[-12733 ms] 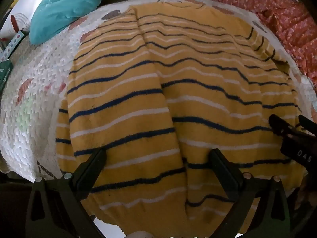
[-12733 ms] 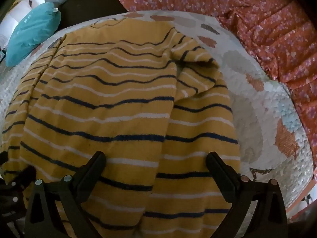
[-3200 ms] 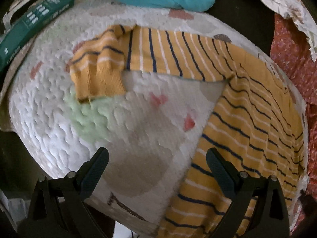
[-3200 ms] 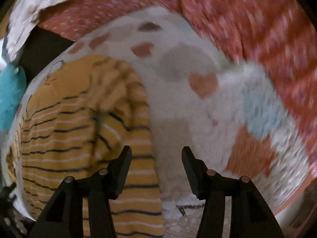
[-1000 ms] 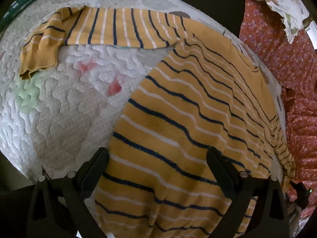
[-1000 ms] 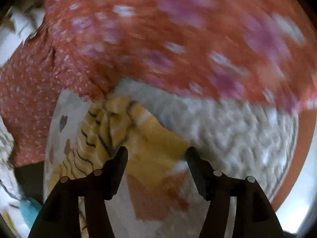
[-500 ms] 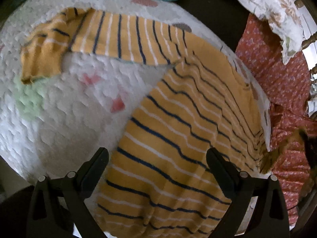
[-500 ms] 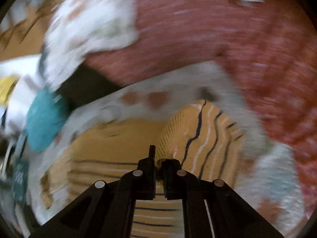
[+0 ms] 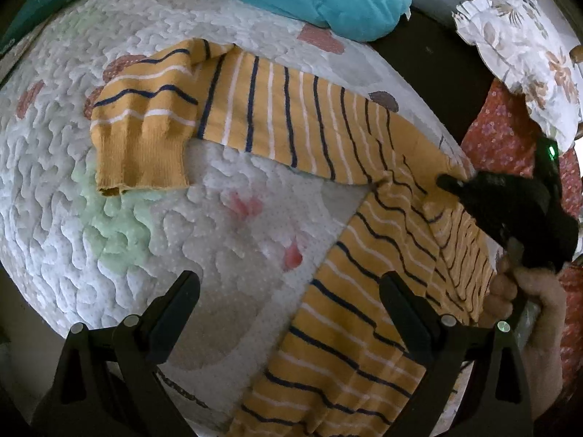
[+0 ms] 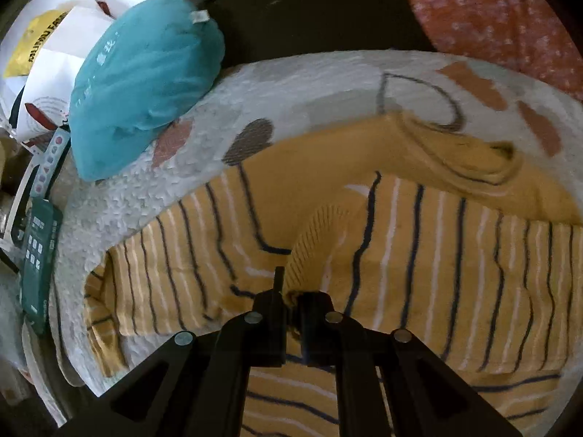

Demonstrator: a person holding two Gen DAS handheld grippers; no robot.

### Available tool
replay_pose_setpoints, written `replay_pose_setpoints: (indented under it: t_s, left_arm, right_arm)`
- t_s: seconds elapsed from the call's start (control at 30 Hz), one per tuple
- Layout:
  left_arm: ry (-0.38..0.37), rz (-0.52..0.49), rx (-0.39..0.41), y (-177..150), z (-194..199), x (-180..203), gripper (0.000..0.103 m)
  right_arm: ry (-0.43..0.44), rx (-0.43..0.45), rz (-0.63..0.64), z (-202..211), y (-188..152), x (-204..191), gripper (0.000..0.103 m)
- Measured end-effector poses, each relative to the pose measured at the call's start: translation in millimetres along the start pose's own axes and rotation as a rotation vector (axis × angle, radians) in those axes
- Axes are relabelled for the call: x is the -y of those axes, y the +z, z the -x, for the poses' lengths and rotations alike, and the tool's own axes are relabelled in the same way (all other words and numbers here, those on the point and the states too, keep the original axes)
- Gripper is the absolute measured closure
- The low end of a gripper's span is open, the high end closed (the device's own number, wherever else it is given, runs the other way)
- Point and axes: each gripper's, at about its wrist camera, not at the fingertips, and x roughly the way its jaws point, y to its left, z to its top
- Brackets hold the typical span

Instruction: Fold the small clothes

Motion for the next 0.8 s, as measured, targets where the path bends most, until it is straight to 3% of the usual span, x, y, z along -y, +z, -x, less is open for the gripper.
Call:
replay_pose_setpoints:
  t_s: [0.27, 0.37, 0.43, 0.5, 0.57, 0.67, 0.8]
  left_arm:
    - [0.016, -0.033, -0.014, -1.1, -10.9, 12.0, 0.004]
    - [0.038, -0.039, -0.011, -0.8, -15.0, 14.3, 0.004]
    - [0.052, -0.035, -0.01, -1.0, -17.4, 14.0, 0.004]
    - [0.064, -0.036, -0.014, -2.2, -19.7, 13.7, 0.004]
    - [0.075, -0.041, -0.015, -3.5, -21.6, 14.2, 0.004]
    - [0.097, -0.048, -0.015, -6.1, -23.1, 13.2, 0.004]
    - [0.113, -0.071, -0.026, -12.6, -21.6, 8.3, 0.004]
  right_arm:
    - [0.075, -0.023, -0.02, -19.4, 9.7, -15.3, 0.097]
    - [0.142, -0.08, -0.035, -30.5, 8.2, -13.7, 0.089]
    - [0.204, -0.072, -0.049, -21.2, 6.5, -9.6, 0.079]
    - [0.263, -0.023, -0.058, 4.6, 3.2, 0.5, 0.06]
    - [0.298, 0.033, -0.074, 40.2, -4.9, 22.2, 0.048]
    - [0.248, 0.105, -0.125, 94.1, -37.6, 80.6, 0.038]
    - [0.038, 0.117, -0.173, 138.7, -116.0, 168.2, 0.037]
